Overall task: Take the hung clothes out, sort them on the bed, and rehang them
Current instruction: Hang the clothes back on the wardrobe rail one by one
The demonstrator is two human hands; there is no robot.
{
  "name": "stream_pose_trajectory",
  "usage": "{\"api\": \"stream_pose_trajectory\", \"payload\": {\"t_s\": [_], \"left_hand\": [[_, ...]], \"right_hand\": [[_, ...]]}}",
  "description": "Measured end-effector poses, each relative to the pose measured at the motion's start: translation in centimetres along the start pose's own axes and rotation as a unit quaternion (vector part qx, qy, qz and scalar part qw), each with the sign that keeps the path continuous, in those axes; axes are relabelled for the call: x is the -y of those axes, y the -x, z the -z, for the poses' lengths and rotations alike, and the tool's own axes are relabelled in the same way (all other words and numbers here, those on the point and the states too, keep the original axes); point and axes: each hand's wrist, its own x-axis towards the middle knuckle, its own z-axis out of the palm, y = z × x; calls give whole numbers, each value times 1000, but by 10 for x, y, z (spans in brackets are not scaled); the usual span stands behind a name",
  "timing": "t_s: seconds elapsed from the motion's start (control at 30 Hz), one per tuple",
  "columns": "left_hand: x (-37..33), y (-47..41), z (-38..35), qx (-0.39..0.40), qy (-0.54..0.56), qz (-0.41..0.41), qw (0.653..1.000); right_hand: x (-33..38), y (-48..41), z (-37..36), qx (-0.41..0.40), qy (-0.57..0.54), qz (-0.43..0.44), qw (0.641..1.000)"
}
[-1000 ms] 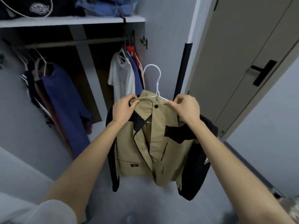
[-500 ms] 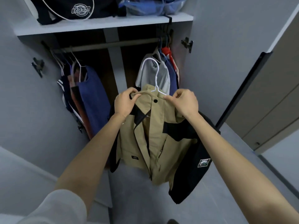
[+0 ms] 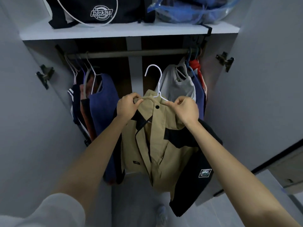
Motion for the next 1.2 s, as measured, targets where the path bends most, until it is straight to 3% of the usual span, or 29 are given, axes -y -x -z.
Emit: {"api": "stream_pose_trajectory", "payload": {"t_s": [0.17,0.4,0.7,0.97,1.2], "left_hand": [[14,-58,-23,6,-52,-2,999],[42,-99,-37,-45,-115,23,992],[75,-140,-57,2,-171,69,983],[101,-173,-70,51,-149,55,986],[114,-195,-84,85,-130,26,988]], "right_hand": [[-5,-67,-15,14,-4,-22,1000],[-7,-144,-38,19,-11,-49,999],[-10,-219,-73,-17,-11,-95,995],[-24,-260,-91,-59,-42,-147,986],[-40,-273,-99,-106,-4,-158,982]]}}
